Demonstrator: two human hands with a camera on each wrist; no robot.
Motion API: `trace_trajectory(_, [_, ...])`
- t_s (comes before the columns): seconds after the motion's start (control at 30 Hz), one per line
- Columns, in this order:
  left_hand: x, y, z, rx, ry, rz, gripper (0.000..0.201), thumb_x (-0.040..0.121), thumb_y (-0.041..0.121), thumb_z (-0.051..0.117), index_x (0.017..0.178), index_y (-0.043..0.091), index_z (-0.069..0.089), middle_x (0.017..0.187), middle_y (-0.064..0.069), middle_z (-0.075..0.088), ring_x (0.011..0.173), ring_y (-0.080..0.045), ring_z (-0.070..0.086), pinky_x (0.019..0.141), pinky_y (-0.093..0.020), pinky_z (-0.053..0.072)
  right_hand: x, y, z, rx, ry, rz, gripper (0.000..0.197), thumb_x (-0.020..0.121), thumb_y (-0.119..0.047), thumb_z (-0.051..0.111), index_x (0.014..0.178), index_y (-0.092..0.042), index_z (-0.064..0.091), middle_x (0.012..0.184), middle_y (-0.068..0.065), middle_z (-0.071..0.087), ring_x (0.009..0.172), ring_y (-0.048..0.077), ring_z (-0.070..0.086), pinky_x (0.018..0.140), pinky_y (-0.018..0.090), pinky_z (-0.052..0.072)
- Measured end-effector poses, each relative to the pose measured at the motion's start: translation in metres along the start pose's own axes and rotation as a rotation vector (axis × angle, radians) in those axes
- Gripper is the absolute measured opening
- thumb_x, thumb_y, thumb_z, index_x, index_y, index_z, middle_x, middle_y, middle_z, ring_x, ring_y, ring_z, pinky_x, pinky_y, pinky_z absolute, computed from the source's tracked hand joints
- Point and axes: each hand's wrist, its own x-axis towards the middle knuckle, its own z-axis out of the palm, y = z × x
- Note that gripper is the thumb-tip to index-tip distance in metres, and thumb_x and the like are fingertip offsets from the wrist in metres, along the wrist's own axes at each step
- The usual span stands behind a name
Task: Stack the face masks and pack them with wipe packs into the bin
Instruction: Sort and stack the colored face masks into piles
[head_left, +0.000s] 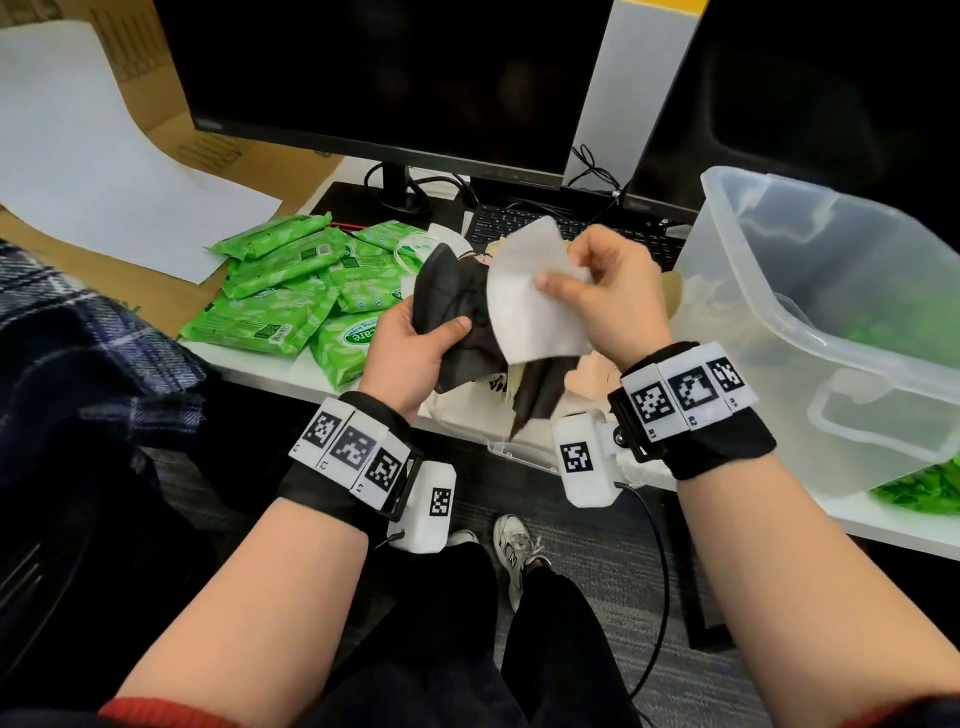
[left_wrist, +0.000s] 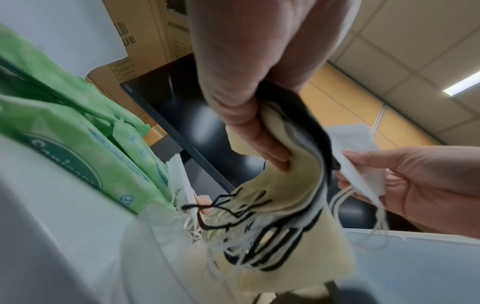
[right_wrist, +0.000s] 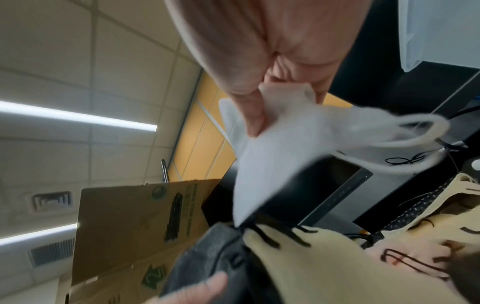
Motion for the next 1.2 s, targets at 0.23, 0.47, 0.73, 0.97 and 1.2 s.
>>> trace_trajectory(0.23, [0.000,0.000,0.001,-0.002,0.017,-0.001,0.021,0.089,-0.006,0.049,0.093,0.010,0.061,0.080,0.006,0.069,0.072,-0.007,0.066,0.076,-0.027,0.055,0.002,-0.012,-0.008,0.306,0.040,0.026,0.024,0.085,-0.005,0.062,0.090,-0.025,0.048,0.091,-0.008,0.063,0.085,0.014,0.063,0.075,0.034,0.054])
trace_trajectory(0.47, [-0.007,0.009,0.012,-0.166,-0.039,-0.082,0.018,0.094,0.005,0.046,0.098,0.011,0.063,0.074,0.006,0.072,0.069,-0.009,0.068,0.064,-0.024,0.056,-0.010,-0.017,0.022,0.208,-0.255,0.168,0.025,0.080,-0.008,0.069,0.087,-0.021,0.049,0.093,0.013,0.068,0.082,0.032,0.067,0.070,0.045,0.056])
trace_trajectory(0.73, [-0.009,0.013,0.014,-0.286,-0.099,-0.175,0.049,0.098,0.043,0.027,0.112,0.010,0.060,0.098,-0.010,0.071,0.088,-0.022,0.067,0.076,-0.037,0.052,-0.005,-0.014,0.030,0.068,-0.212,0.159,0.021,0.076,-0.019,0.074,0.068,-0.023,0.056,0.089,0.013,0.070,0.085,0.033,0.067,0.076,0.048,0.055])
trace_trajectory(0.97, [-0.009,0.011,0.012,-0.172,-0.005,-0.068,0.023,0.098,0.012,0.042,0.084,0.012,0.060,0.064,0.005,0.071,0.061,-0.007,0.067,0.059,-0.021,0.055,-0.009,-0.007,0.027,-0.103,-0.273,0.018,0.030,0.082,-0.039,0.066,0.072,-0.011,0.067,0.075,0.012,0.065,0.076,0.025,0.062,0.068,0.035,0.049])
trace_trajectory(1.2, [-0.003,0.011,0.002,-0.024,0.001,-0.019,0.023,0.098,0.015,0.043,0.088,0.015,0.064,0.079,0.006,0.072,0.078,-0.012,0.068,0.082,-0.031,0.053,0.002,0.008,0.010,-0.448,-0.412,0.243,0.059,0.100,-0.044,0.023,0.075,-0.003,0.059,0.079,0.012,0.059,0.090,0.025,0.052,0.084,0.031,0.035])
